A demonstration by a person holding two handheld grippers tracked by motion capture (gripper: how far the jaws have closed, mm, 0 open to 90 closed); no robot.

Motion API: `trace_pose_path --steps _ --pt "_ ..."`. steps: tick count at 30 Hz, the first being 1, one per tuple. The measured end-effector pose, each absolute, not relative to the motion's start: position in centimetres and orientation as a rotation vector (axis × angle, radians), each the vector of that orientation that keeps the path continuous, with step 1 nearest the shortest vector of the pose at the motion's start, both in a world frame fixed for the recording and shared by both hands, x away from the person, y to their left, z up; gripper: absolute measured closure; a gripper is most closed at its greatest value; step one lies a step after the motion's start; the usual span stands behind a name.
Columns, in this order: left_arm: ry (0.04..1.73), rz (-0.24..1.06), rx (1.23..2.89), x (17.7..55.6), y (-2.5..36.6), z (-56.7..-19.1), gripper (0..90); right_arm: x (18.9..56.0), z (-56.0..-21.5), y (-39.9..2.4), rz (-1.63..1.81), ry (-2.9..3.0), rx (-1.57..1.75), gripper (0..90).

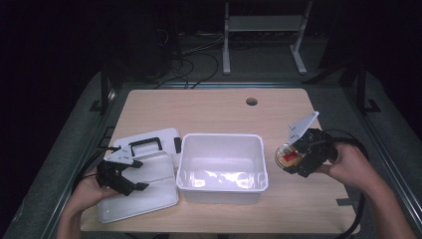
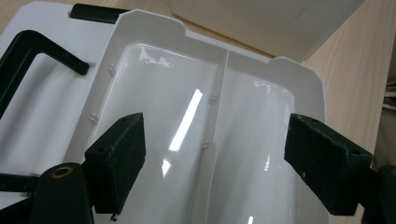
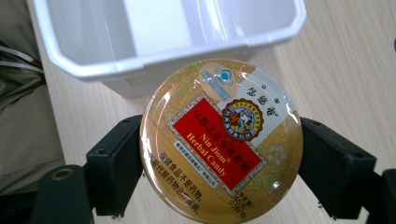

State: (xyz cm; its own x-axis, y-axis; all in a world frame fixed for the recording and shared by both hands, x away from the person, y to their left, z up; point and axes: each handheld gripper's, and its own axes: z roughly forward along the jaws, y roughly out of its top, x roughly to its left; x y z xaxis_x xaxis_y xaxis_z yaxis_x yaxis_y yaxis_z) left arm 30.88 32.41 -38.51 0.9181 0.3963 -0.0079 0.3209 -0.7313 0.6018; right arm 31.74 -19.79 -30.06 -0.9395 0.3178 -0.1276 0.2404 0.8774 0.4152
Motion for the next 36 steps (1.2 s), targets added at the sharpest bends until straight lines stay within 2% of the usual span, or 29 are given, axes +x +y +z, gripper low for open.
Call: trace_pose_path --steps 14,25,36 --pt "0.519 0.155 2.447 30.9 32.5 -38.6 20.2 32.4 -28.4 -15.6 0.585 2.894 0.301 20.0" --pt "0.523 0.156 2.444 30.9 32.6 -38.6 19.4 33.3 -29.4 -12.0 0.56 2.926 0.219 20.0" --pt "0.533 0.151 2.444 30.9 32.7 -38.7 19.0 33.7 -30.6 -10.3 0.576 2.943 0.203 19.9"
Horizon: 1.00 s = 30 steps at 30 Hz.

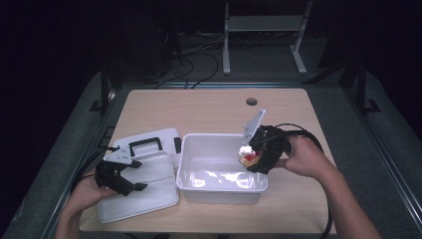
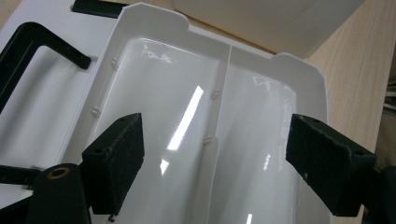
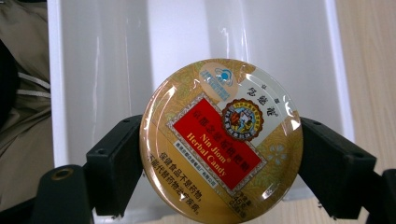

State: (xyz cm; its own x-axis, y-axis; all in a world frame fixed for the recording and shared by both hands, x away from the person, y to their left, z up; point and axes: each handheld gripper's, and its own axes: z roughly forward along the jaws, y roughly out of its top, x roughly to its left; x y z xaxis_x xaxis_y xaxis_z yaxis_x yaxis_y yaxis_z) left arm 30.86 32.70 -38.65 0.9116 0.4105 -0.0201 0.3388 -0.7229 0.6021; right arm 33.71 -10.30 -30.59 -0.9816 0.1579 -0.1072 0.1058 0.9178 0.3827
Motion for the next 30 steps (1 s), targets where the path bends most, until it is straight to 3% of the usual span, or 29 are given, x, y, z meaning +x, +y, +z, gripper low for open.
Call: trace_pose_path --steps 16,30 --pt "0.534 0.156 2.435 30.8 33.0 -38.6 18.7 34.3 -34.0 -8.7 0.477 2.991 0.197 19.9" --pt "0.536 0.156 2.43 30.9 33.1 -38.6 18.4 34.2 -34.7 -7.7 0.432 3.002 0.207 19.9"
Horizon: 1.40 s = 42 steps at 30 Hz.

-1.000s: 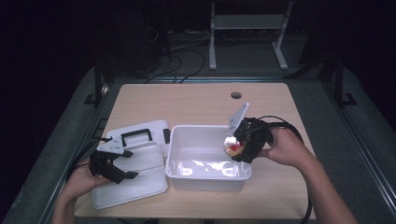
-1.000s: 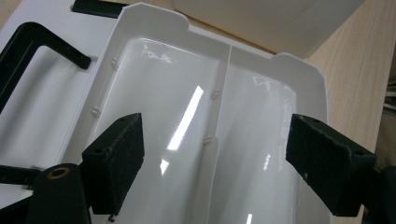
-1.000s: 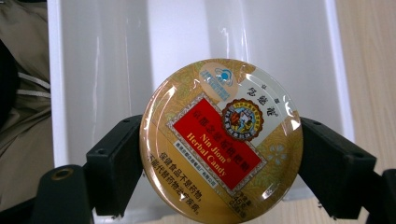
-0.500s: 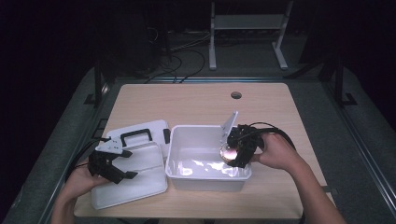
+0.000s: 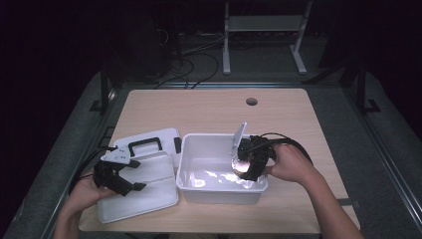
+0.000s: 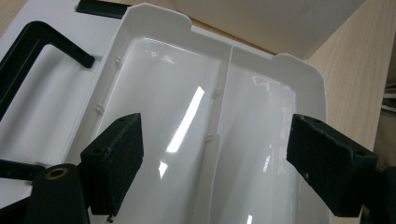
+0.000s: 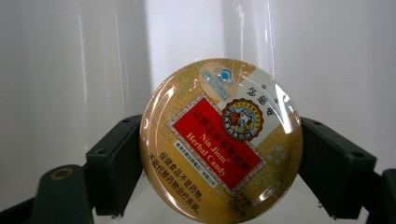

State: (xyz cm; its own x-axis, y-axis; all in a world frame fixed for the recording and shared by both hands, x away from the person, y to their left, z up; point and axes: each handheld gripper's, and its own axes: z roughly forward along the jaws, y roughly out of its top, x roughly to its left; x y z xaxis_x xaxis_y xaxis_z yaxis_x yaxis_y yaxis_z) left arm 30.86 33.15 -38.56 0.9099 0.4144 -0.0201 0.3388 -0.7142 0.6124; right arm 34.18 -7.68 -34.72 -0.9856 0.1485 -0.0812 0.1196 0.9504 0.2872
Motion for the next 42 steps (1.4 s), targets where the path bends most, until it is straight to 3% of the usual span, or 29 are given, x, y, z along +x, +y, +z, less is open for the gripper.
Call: trace_pose_path --steps 26,42 --pt "0.542 0.149 2.426 30.8 33.2 -38.5 18.0 34.3 -36.5 -7.8 0.471 3.038 0.3 18.8" --pt "0.536 0.149 2.432 30.8 33.1 -38.5 17.9 33.8 -33.6 -9.4 0.626 2.957 0.316 20.5"
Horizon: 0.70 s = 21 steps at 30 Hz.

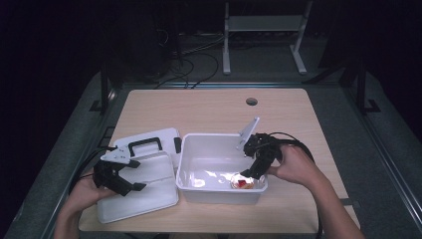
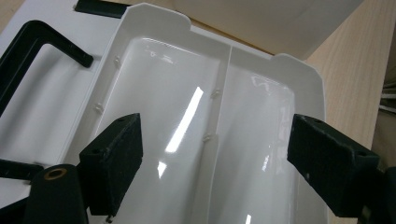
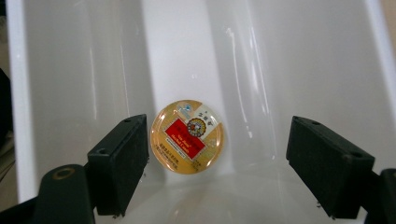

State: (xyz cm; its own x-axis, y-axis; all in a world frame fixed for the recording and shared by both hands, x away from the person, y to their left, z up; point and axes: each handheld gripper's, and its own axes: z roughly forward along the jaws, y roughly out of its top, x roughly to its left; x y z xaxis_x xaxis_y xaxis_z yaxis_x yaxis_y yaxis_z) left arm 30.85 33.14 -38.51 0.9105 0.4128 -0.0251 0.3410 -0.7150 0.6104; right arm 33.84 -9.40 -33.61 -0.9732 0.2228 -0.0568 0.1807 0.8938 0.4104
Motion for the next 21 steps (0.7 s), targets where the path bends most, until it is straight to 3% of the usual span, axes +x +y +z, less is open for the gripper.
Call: trace_pose_path --steps 9,21 --pt "0.54 0.145 2.434 30.8 33.2 -38.5 17.9 32.8 -31.2 -12.9 0.712 2.868 0.384 22.9" --pt "0.538 0.15 2.438 30.8 33.0 -38.6 17.9 31.3 -30.6 -18.0 0.776 2.782 0.508 23.8"
